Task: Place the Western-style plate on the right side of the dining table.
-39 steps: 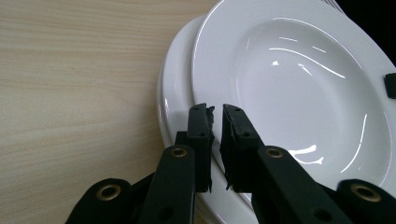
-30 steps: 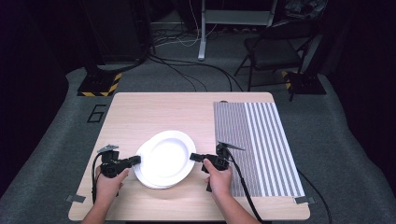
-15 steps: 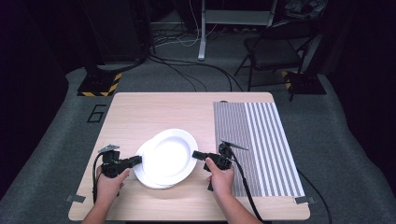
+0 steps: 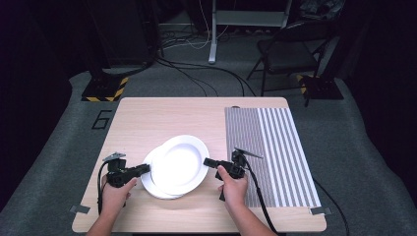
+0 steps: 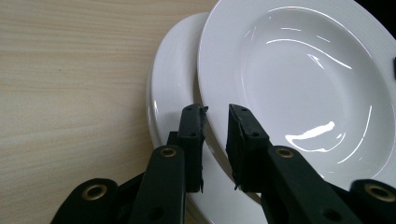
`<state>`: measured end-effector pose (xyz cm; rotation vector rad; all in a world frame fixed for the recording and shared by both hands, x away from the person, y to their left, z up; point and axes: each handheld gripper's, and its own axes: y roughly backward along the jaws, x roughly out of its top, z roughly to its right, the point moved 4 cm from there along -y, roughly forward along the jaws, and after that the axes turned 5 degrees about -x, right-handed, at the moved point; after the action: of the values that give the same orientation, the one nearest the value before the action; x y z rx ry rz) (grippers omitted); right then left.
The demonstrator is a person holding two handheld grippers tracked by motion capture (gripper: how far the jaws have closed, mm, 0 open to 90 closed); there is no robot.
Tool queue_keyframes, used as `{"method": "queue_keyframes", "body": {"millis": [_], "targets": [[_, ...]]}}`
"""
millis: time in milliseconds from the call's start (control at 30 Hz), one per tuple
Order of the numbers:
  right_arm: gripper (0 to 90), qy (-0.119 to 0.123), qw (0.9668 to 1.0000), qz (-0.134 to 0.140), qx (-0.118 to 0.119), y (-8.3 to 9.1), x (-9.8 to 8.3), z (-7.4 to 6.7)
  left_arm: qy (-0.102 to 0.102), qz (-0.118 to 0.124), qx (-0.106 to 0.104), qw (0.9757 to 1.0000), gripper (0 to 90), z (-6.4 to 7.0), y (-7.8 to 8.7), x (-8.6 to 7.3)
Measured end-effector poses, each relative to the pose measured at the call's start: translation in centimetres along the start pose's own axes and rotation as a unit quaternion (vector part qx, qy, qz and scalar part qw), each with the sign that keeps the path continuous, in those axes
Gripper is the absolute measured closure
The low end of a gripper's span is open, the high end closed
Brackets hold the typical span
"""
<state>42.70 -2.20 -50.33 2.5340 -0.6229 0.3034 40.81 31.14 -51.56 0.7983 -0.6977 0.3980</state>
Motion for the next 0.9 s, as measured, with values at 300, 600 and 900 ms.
{"method": "queue_keyframes", "body": {"millis": [300,600,900], "targets": [[86.0,-0.007,0.9999,0.012,0.002,0.9,0.7,0.4,-0.002,0.007,-0.007,1.0000,68.3,0.0,0.1,0.0],[86.1,-0.042,0.9986,0.028,0.014,2.6,1.4,1.8,0.001,0.011,-0.004,0.9999,65.7,0.3,-0.2,0.0],[85.3,-0.048,0.9979,0.035,0.024,2.7,1.1,2.1,-0.002,0.027,-0.008,0.9996,65.4,1.6,-0.3,0.5]]}}
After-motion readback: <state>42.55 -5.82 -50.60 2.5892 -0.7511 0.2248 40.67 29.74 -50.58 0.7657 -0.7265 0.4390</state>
